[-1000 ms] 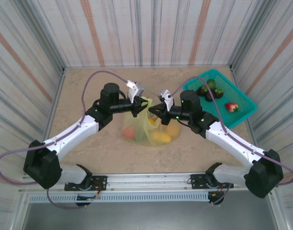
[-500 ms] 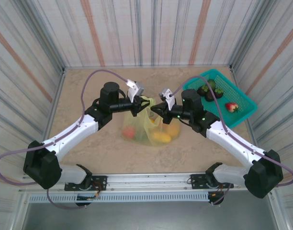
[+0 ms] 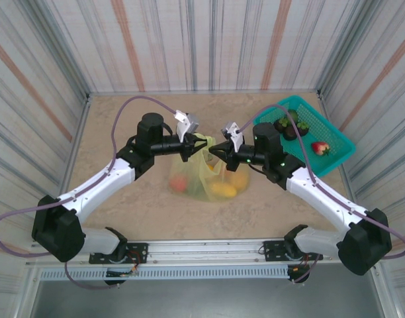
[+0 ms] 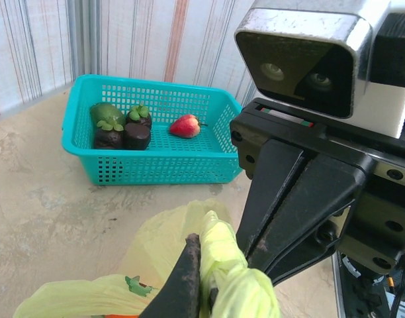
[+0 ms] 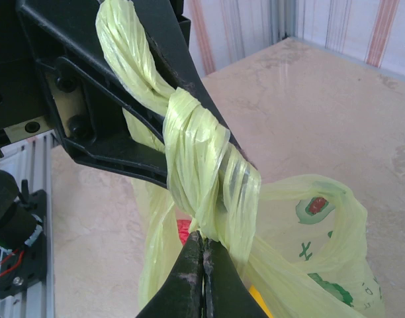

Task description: Place the fake fruits into the plastic bag and tie a complex knot

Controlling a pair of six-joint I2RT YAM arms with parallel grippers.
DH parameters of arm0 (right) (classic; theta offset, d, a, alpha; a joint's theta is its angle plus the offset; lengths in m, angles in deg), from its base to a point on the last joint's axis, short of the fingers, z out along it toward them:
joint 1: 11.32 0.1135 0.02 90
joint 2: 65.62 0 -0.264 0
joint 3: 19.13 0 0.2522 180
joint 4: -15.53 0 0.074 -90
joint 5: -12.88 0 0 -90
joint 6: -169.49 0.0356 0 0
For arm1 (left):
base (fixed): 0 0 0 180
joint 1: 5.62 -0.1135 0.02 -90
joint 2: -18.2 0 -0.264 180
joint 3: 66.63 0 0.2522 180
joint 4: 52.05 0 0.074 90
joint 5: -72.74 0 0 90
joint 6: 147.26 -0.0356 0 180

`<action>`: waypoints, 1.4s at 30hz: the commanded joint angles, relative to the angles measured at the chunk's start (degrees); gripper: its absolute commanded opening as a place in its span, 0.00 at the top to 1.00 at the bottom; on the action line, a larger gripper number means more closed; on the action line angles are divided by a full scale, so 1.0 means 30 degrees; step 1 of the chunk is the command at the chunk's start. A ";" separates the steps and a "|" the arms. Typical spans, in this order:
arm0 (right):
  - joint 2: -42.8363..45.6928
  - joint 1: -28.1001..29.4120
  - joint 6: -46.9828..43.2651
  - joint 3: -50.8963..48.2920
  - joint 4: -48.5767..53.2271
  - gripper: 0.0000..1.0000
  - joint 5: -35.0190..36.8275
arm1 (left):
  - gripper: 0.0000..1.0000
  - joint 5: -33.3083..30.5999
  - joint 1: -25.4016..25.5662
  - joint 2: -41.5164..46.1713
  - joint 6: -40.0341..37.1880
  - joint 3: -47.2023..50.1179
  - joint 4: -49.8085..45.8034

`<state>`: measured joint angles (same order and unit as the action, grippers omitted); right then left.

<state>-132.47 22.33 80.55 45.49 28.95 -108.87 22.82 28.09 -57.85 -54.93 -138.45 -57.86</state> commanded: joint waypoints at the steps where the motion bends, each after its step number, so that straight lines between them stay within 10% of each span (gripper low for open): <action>1: 0.0598 -0.0256 0.0604 -0.0459 -0.0329 1.00 -0.0234 | 0.92 0.0801 -0.0057 0.0670 -0.0895 -0.0504 0.0317; 30: 0.2186 -0.1841 0.0305 -0.1064 0.0654 1.00 -0.1347 | 0.98 0.1435 0.0400 0.0836 -0.5338 -0.1534 -0.3252; 42: 0.1774 -0.1251 -0.0238 -0.0869 0.0904 1.00 -0.1433 | 0.70 0.1873 0.0492 0.0624 -0.4345 -0.1738 -0.2602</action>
<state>-126.90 17.78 81.38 43.15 30.20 -113.00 26.69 29.38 -56.36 -68.96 -142.21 -67.00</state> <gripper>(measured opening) 0.047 0.289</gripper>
